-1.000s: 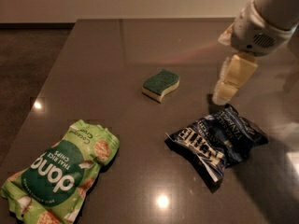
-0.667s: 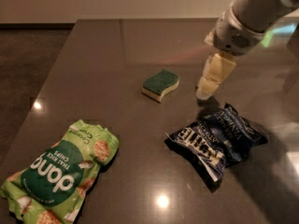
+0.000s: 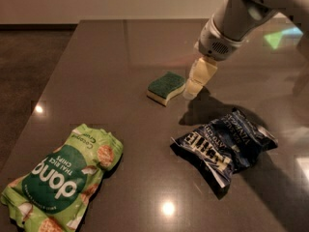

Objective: Move sponge near green rice chip bag

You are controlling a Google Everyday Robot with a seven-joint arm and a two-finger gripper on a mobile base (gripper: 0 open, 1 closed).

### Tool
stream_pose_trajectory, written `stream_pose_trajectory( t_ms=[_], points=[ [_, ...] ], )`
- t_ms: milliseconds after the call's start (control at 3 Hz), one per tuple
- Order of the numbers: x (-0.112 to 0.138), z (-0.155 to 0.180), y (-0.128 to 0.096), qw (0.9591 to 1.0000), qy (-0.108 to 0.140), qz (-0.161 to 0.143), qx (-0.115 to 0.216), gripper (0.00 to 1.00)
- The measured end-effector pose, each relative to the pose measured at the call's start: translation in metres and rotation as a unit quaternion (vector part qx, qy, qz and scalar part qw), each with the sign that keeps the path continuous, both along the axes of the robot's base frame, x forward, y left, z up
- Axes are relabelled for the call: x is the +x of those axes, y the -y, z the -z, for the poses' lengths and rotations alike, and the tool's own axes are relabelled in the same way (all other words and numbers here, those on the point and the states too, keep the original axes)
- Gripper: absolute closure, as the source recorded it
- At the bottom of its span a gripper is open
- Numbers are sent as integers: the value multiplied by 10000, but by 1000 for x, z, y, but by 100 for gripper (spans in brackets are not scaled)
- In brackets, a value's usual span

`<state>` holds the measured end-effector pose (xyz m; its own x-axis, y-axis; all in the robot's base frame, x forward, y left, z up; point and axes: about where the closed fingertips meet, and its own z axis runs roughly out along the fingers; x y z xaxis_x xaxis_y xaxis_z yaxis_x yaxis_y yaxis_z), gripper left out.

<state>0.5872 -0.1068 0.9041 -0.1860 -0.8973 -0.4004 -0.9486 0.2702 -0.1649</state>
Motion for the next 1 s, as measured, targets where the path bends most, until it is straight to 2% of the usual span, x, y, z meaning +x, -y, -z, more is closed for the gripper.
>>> stream_pose_trajectory(
  t_ms=[333,1000],
  points=[
    [11,16,-8,10000,-62,-51,-17,0],
    [22,47,-32,9990,-281,-351,-81,0]
  ],
)
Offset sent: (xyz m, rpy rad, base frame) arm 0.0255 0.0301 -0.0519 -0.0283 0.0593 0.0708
